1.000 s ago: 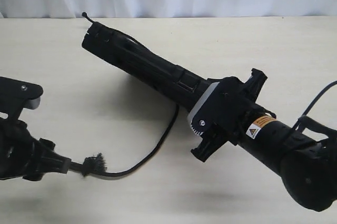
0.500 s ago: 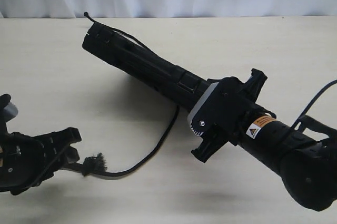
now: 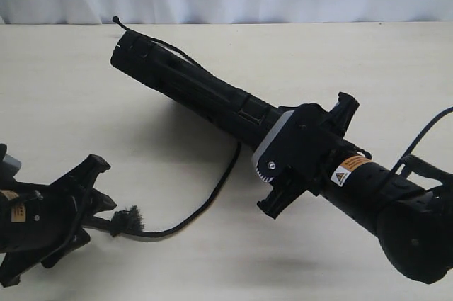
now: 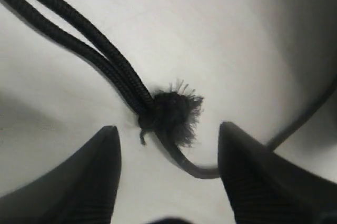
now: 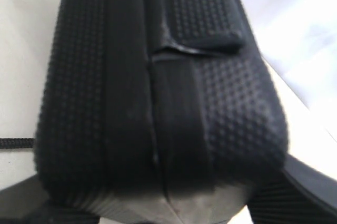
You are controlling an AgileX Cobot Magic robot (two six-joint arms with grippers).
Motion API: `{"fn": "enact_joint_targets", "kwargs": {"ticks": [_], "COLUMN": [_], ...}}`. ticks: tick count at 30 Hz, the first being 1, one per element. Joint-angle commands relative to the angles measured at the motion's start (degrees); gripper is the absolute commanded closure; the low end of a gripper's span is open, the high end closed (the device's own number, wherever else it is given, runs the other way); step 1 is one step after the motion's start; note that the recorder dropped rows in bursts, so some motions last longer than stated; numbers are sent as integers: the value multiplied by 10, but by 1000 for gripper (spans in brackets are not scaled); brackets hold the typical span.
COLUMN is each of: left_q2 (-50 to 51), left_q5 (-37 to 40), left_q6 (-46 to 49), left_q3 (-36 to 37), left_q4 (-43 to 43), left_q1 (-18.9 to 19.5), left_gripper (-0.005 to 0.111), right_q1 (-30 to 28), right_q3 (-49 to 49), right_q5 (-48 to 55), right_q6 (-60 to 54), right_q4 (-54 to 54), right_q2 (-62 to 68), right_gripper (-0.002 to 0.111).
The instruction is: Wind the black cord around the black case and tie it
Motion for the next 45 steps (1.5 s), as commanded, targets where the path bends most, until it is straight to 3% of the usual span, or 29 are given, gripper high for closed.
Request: {"fn": "enact_joint_targets", "kwargs": {"ticks": [1, 11, 15, 21, 25, 33, 38, 45], "left_q2": [53, 157, 176, 195, 195, 197, 198, 198], "left_q5": [-55, -115, -148, 14, 131, 164, 180, 111], "left_q6": [-12, -6, 101, 350, 458, 434, 331, 245], "left_q3": [3, -5, -36, -134, -192, -211, -209, -168], "left_q4": [-4, 5, 45, 58, 69, 34, 6, -9], "left_q1": [0, 27, 30, 57, 77, 80, 80, 80], "left_gripper": [54, 54, 54, 54, 54, 54, 54, 54], "right_q1": [-4, -4, -4, -4, -4, -4, -4, -4], "right_q3": [8, 8, 8, 8, 8, 8, 8, 8], "right_q5": [64, 64, 67, 72, 72, 69, 69, 69], "right_q6": [47, 53, 53, 53, 53, 53, 53, 82], "right_q4": [38, 38, 38, 38, 38, 38, 38, 38], "right_q2": [5, 5, 5, 5, 5, 5, 5, 5], "right_gripper": [104, 104, 104, 104, 104, 104, 104, 104]}}
